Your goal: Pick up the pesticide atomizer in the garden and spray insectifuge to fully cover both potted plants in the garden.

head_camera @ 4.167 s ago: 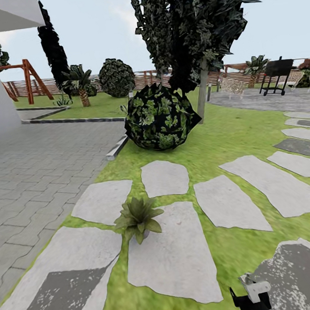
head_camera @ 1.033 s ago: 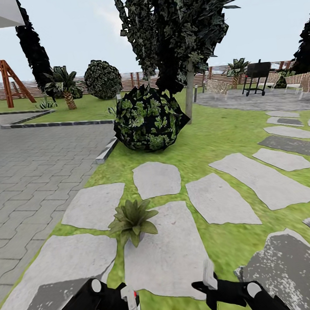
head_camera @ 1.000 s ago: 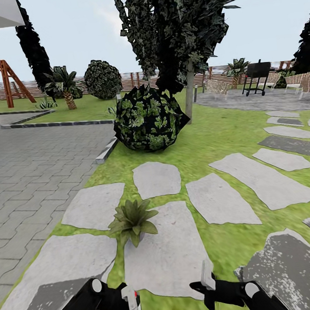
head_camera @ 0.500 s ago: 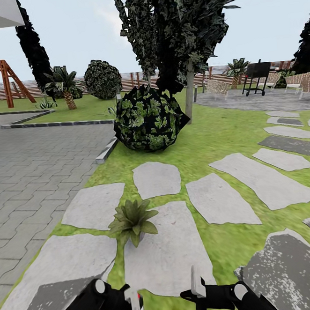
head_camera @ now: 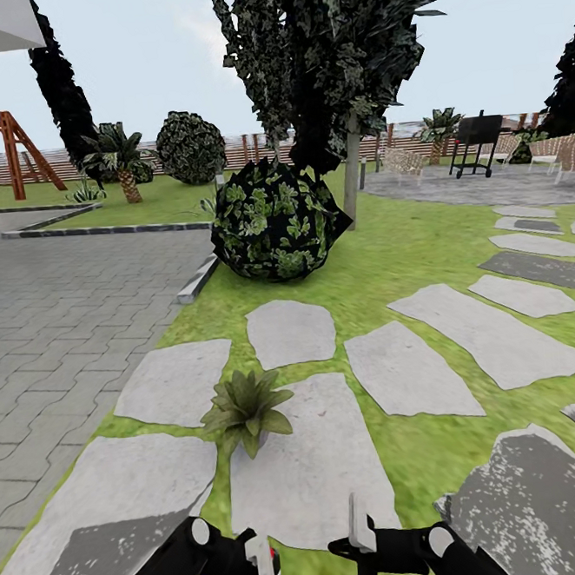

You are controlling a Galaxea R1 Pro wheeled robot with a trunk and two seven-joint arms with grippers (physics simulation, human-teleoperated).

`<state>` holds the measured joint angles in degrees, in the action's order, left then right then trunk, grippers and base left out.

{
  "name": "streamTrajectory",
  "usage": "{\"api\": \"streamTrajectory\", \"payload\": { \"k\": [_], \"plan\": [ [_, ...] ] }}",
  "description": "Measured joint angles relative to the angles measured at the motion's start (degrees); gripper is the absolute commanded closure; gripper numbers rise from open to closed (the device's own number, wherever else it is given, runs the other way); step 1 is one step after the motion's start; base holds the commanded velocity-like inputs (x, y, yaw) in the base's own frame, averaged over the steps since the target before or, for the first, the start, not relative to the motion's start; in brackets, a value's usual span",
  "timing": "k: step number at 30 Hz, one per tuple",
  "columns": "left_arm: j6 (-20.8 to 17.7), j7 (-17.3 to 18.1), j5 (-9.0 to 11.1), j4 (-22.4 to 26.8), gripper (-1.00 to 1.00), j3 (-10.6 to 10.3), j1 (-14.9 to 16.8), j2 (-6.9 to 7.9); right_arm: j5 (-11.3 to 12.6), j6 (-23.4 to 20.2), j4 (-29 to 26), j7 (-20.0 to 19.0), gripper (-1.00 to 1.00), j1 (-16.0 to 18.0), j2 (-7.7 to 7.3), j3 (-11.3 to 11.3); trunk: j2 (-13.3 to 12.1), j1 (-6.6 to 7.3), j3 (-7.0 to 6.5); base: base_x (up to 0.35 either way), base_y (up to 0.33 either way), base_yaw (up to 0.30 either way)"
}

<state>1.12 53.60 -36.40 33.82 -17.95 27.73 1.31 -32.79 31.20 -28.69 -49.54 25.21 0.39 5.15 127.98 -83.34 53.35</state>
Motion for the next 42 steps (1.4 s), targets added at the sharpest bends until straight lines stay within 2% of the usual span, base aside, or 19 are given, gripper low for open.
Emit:
{"api": "streamTrajectory", "payload": {
  "k": [3,10,16,25,42],
  "plan": [
    [0.0,0.0,0.0,0.0,1.0,-1.6,0.0,-0.39,0.0,0.0,0.0,0.0,1.0,0.0,0.66,0.0,0.0,0.0,0.0,0.0,0.0,0.0],
    [0.0,-0.1,0.3,0.0,1.0,-2.2,0.0,-1.31,0.0,0.0,-0.1,0.0,1.0,0.0,0.86,0.0,0.0,0.0,0.0,0.0,0.0,0.0],
    [0.0,-0.2,0.2,0.0,1.0,-2.2,0.0,-2.14,0.0,-0.1,-0.7,0.0,1.0,0.0,1.96,0.0,0.0,0.0,0.0,0.0,0.0,0.0],
    [0.0,-0.2,0.3,0.0,1.0,-2.2,0.0,-2.3,0.0,-0.1,-0.8,0.0,1.0,0.0,3.21,0.0,0.0,0.0,0.0,0.0,0.0,0.0],
    [0.6,-0.4,0.6,0.0,1.0,-2.0,0.0,-4.16,0.0,-0.1,-0.8,0.0,1.0,0.0,3.38,0.1,0.0,0.0,0.0,0.0,0.0,0.0]
  ]
}}
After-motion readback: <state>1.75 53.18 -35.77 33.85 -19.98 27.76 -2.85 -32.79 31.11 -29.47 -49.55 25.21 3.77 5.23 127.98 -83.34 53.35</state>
